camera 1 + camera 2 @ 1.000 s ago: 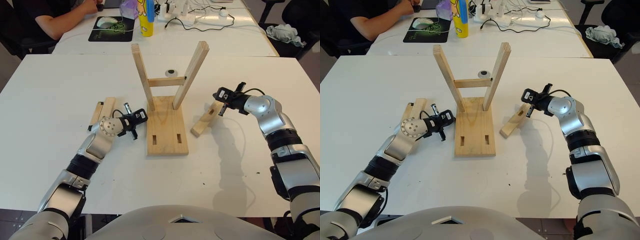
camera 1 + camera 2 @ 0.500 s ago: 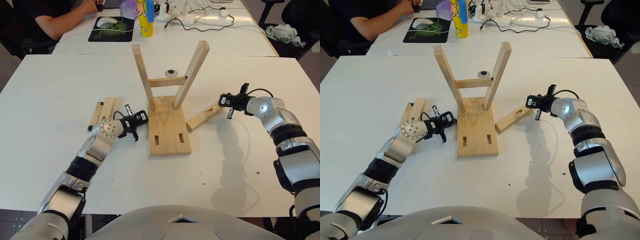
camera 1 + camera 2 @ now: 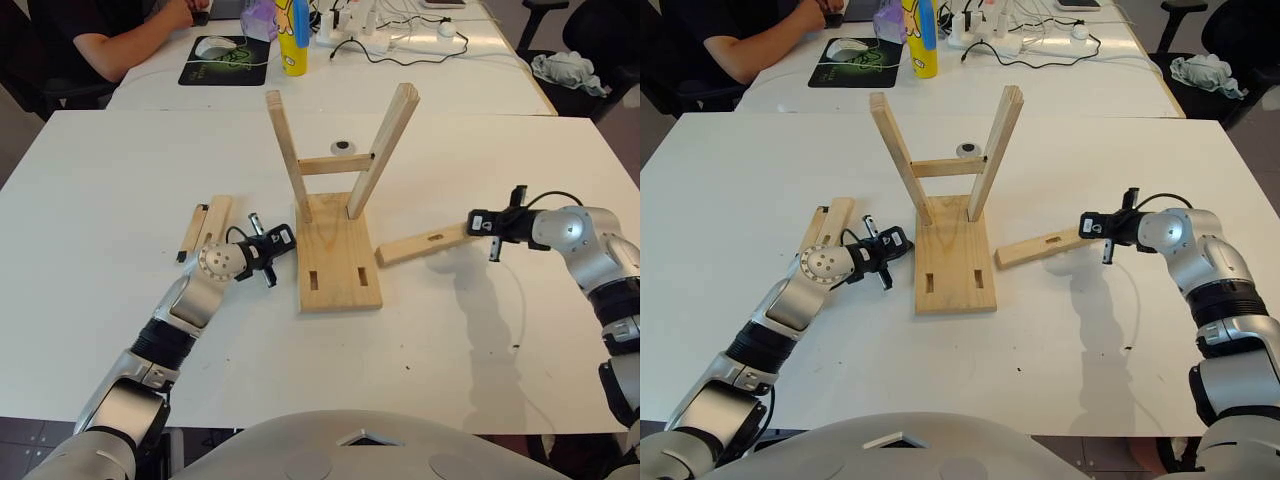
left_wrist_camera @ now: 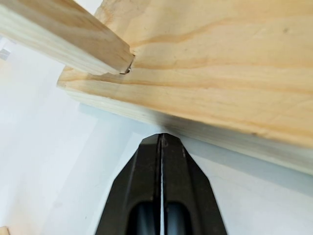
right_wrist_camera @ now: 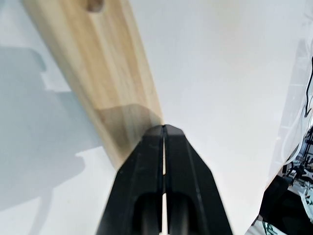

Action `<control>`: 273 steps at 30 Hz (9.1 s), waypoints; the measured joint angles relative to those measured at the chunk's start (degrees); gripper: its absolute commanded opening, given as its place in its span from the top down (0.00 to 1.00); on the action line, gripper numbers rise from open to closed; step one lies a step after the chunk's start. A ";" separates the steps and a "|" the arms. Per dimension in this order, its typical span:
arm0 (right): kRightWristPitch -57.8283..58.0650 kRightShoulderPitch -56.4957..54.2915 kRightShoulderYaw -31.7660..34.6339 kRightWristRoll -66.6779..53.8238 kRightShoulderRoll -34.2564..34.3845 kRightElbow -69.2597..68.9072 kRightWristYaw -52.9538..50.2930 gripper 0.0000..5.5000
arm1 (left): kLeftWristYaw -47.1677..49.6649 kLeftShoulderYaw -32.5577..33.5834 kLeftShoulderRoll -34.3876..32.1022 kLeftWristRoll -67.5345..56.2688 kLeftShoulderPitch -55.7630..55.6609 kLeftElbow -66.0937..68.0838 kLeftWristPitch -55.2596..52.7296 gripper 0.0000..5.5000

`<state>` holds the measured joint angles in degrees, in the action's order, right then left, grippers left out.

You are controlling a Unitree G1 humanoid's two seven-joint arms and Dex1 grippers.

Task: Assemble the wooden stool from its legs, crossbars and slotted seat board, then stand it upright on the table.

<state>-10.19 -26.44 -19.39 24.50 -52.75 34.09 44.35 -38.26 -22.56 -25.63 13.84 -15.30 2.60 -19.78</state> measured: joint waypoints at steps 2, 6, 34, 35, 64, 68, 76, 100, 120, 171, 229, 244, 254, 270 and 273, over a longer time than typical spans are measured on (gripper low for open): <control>2.53 2.17 1.28 -0.44 -1.01 -2.38 0.00 1.00 | -0.02 0.06 -0.13 -0.16 0.12 -0.27 -0.06 0.99; 8.78 8.38 4.00 -4.64 -3.35 -11.55 2.96 1.00 | -0.04 0.18 -0.41 -0.19 0.29 -0.57 -0.14 0.99; 44.05 21.82 17.62 -40.35 9.57 -52.33 12.07 1.00 | 13.93 27.32 3.37 -14.42 2.88 -6.68 -1.65 0.82; 45.47 21.73 18.93 -42.21 10.38 -53.35 11.39 1.00 | 13.97 28.45 2.18 -14.44 3.45 -6.66 -2.27 0.79; 45.53 24.10 18.07 -42.76 14.46 -51.75 0.17 1.00 | 6.76 32.74 -8.33 -20.46 5.01 4.75 -17.06 0.46; 45.43 24.10 17.59 -42.43 14.50 -51.71 -0.50 1.00 | 6.44 32.57 -8.33 -22.05 4.74 3.15 -19.55 0.46; 45.19 24.09 16.65 -42.30 14.58 -51.53 -0.94 1.00 | 5.29 29.73 -8.35 -22.77 5.65 1.33 -21.16 0.46; 44.33 23.72 14.76 -41.30 14.59 -50.22 -1.06 1.00 | 7.14 27.43 -6.86 -24.01 7.85 -0.60 -22.48 0.59; 55.11 19.27 23.80 -62.81 32.31 -54.02 -11.16 0.81 | 12.41 30.95 -3.95 -20.58 13.62 -7.29 20.85 0.76; 60.43 11.78 26.75 -103.92 44.96 -54.03 -35.69 0.91 | 15.34 9.71 9.62 -13.19 20.61 -25.77 30.04 0.76; 55.27 27.10 30.52 -66.44 23.81 -56.96 -29.21 0.92 | 17.72 10.31 9.87 -14.23 23.85 -26.59 27.02 0.44; 56.53 25.63 32.31 -63.62 18.96 -55.79 -25.88 0.92 | 18.88 10.32 10.31 -13.59 24.39 -26.67 27.01 0.44; 43.97 27.76 39.89 -58.83 30.16 -61.39 -35.91 0.92 | 19.02 10.86 10.98 -13.65 24.14 -25.75 27.04 0.44; 38.49 31.80 40.30 -56.44 44.82 -61.17 -46.02 0.92 | 16.42 10.99 10.43 -14.97 22.72 -24.26 27.02 0.44; 37.49 30.39 40.25 -55.77 44.81 -59.38 -46.04 0.92 | 15.99 11.20 9.93 -15.34 22.62 -24.11 27.03 0.44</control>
<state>27.30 3.95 20.86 -31.27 -7.94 -25.29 -1.69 -22.27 -11.35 -15.70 -1.50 7.31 -21.51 7.25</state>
